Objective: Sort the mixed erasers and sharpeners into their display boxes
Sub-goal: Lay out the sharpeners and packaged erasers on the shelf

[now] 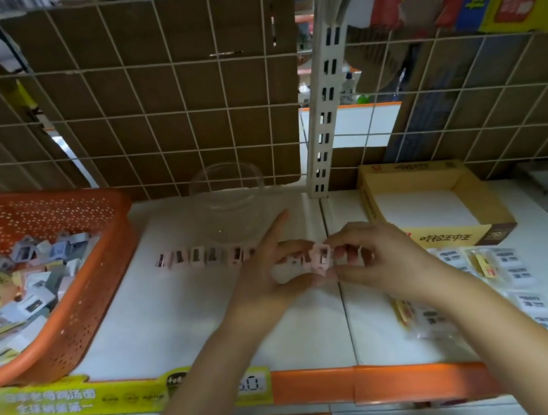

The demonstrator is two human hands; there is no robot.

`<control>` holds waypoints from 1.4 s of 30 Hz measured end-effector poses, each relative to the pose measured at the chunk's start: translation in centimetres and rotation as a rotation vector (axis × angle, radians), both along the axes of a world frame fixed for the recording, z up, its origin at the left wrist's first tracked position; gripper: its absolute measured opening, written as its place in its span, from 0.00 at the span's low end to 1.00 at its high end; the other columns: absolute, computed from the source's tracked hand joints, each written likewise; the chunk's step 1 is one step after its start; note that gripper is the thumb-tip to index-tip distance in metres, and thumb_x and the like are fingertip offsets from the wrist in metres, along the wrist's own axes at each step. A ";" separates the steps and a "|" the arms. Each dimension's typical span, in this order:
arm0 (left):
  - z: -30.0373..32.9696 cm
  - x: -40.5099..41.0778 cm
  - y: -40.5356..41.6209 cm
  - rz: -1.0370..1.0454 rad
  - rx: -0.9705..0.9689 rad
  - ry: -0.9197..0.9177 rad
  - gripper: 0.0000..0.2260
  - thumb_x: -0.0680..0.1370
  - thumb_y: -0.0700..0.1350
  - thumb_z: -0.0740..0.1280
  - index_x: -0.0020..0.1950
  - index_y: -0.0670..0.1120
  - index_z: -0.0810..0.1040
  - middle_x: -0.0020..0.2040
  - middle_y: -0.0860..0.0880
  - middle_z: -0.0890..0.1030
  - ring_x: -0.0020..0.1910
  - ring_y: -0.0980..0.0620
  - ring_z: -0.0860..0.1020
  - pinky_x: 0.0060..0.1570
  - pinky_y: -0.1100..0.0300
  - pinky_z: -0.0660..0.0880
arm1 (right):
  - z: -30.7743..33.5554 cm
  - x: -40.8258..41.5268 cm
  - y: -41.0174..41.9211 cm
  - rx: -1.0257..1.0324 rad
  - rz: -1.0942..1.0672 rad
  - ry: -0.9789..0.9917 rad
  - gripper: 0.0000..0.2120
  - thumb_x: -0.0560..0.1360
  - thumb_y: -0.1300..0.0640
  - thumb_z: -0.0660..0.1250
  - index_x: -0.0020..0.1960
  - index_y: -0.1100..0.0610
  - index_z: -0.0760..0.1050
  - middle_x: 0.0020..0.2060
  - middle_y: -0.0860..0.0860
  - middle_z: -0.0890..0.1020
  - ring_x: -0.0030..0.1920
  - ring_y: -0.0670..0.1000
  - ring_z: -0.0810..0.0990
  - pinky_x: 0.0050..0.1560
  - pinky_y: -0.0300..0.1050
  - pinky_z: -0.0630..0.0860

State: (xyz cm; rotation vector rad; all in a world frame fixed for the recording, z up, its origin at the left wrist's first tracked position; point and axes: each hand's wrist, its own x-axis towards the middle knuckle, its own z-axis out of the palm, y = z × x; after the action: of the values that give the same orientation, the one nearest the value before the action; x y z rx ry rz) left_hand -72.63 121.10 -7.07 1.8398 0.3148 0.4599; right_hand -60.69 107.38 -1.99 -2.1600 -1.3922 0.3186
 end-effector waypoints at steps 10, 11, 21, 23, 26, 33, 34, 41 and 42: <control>-0.7 -0.1 1.6 0.022 0.745 0.196 0.21 0.72 0.50 0.58 0.60 0.44 0.77 0.59 0.46 0.77 0.61 0.47 0.71 0.53 0.66 0.59 | -2.7 2.5 0.1 -0.328 -0.129 -0.188 0.13 0.74 0.52 0.64 0.55 0.57 0.76 0.45 0.48 0.72 0.44 0.46 0.70 0.41 0.40 0.68; -0.7 -0.2 1.6 0.027 0.758 0.188 0.20 0.71 0.49 0.59 0.60 0.43 0.78 0.59 0.45 0.77 0.60 0.46 0.72 0.54 0.65 0.60 | -2.7 2.6 0.3 -0.343 -0.122 -0.191 0.12 0.74 0.52 0.64 0.54 0.57 0.76 0.45 0.48 0.72 0.44 0.46 0.71 0.42 0.40 0.69; 0.7 -1.8 3.0 0.059 0.840 0.161 0.20 0.72 0.52 0.57 0.54 0.42 0.79 0.51 0.43 0.80 0.53 0.51 0.71 0.50 0.64 0.68 | -1.1 1.7 2.0 -0.400 -0.098 -0.315 0.18 0.76 0.56 0.61 0.65 0.56 0.69 0.55 0.52 0.71 0.55 0.51 0.72 0.50 0.38 0.70; 2.1 -2.6 4.0 0.086 0.865 0.116 0.17 0.72 0.50 0.58 0.53 0.42 0.79 0.49 0.44 0.80 0.50 0.52 0.69 0.48 0.64 0.69 | -0.2 0.7 3.2 -0.369 -0.056 -0.380 0.21 0.76 0.55 0.60 0.69 0.54 0.65 0.60 0.51 0.70 0.60 0.51 0.69 0.57 0.42 0.71; 4.3 -4.7 6.3 0.194 0.978 0.100 0.16 0.73 0.49 0.59 0.52 0.41 0.79 0.48 0.43 0.80 0.49 0.50 0.70 0.48 0.61 0.67 | 1.1 -1.2 5.6 -0.278 0.023 -0.463 0.21 0.78 0.55 0.58 0.71 0.53 0.63 0.65 0.50 0.67 0.65 0.51 0.66 0.62 0.42 0.68; 7.1 -12.3 11.5 0.403 1.045 0.332 0.19 0.71 0.49 0.58 0.53 0.41 0.80 0.51 0.40 0.80 0.48 0.39 0.78 0.48 0.54 0.74 | 2.5 -5.8 13.2 -0.039 0.213 -0.516 0.18 0.77 0.56 0.58 0.67 0.54 0.69 0.63 0.52 0.73 0.61 0.53 0.72 0.61 0.45 0.69; 7.2 -13.5 12.1 0.439 1.032 0.352 0.19 0.72 0.50 0.58 0.53 0.41 0.80 0.50 0.40 0.81 0.48 0.40 0.78 0.48 0.56 0.73 | 2.5 -6.5 14.6 -0.016 0.241 -0.519 0.17 0.77 0.57 0.59 0.65 0.56 0.72 0.61 0.54 0.75 0.59 0.55 0.74 0.59 0.46 0.71; 6.7 -20.4 18.1 0.597 0.985 0.440 0.21 0.71 0.52 0.57 0.52 0.39 0.80 0.50 0.39 0.81 0.48 0.39 0.79 0.50 0.52 0.74 | 3.1 -12.4 23.5 0.113 0.384 -0.400 0.16 0.77 0.57 0.60 0.64 0.54 0.72 0.64 0.53 0.74 0.63 0.55 0.72 0.63 0.46 0.66; 6.7 -21.0 19.1 0.620 0.963 0.452 0.21 0.71 0.52 0.59 0.53 0.39 0.80 0.51 0.39 0.81 0.50 0.39 0.78 0.51 0.52 0.73 | 3.2 -13.1 24.9 0.076 0.376 -0.379 0.17 0.77 0.57 0.60 0.66 0.53 0.70 0.66 0.52 0.72 0.65 0.53 0.70 0.65 0.45 0.64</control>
State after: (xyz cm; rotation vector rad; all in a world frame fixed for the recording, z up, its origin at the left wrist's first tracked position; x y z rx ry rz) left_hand -93.59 140.16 -0.39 2.7839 1.1435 0.6822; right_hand -73.84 132.25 1.23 -1.9543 -1.9940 -0.0142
